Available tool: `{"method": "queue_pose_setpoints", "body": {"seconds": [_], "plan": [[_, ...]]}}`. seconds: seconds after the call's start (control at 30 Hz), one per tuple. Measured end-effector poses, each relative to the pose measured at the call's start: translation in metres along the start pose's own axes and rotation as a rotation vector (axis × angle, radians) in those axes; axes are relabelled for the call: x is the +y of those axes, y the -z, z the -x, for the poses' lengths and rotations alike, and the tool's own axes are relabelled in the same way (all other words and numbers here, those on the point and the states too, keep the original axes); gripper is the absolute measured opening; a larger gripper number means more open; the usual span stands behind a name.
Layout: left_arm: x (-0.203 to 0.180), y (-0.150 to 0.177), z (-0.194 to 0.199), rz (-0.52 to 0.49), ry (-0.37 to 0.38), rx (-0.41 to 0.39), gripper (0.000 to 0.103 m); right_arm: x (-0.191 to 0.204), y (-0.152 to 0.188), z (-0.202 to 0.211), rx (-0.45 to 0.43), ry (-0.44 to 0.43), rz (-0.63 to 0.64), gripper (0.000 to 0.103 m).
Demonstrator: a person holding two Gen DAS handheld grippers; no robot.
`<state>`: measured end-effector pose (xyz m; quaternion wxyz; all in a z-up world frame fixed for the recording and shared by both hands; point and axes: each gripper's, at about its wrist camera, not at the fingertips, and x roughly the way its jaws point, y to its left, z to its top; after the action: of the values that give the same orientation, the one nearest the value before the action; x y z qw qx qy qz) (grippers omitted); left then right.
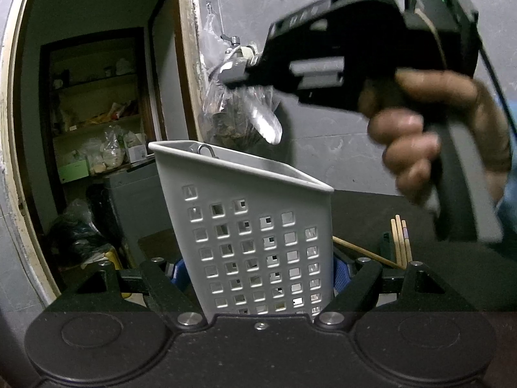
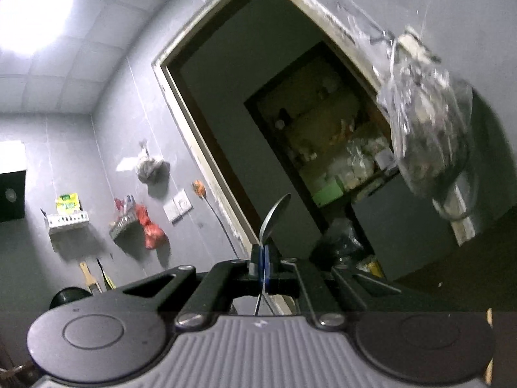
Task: Organize utensils
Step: 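Carry the spoon with the right tool and drop it into the caddy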
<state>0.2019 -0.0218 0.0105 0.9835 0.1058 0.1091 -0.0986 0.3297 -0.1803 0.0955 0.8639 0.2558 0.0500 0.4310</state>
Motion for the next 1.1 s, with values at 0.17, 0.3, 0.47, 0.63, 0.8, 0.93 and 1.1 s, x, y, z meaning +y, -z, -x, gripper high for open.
{"method": "queue_pose_setpoints", "body": {"seconds": [0.17, 0.3, 0.47, 0.63, 0.8, 0.93, 1.1], "plan": [[0.001, 0.001, 0.001, 0.0, 0.002, -0.001, 0.081, 0.005, 0.028, -0.002, 0.002, 0.056, 0.098, 0.002], [0.001, 0.001, 0.001, 0.0, 0.002, -0.001, 0.081, 0.011, 0.047, 0.003, -0.008, 0.096, 0.18, 0.002], [0.001, 0.001, 0.001, 0.0, 0.002, -0.001, 0.081, 0.019, 0.059, 0.008, -0.004, 0.104, 0.233, 0.002], [0.001, 0.001, 0.0, 0.0, 0.002, -0.001, 0.081, 0.025, 0.066, 0.016, 0.021, 0.119, 0.292, 0.002], [0.001, 0.002, 0.001, 0.0, 0.002, -0.001, 0.081, 0.029, 0.069, 0.024, 0.039, 0.143, 0.333, 0.002], [0.001, 0.002, 0.001, -0.002, 0.001, -0.001, 0.081, 0.029, 0.071, 0.029, 0.039, 0.156, 0.348, 0.003], [0.001, 0.003, 0.001, -0.002, 0.001, -0.001, 0.081, 0.033, 0.073, 0.033, 0.046, 0.164, 0.378, 0.004]]}}
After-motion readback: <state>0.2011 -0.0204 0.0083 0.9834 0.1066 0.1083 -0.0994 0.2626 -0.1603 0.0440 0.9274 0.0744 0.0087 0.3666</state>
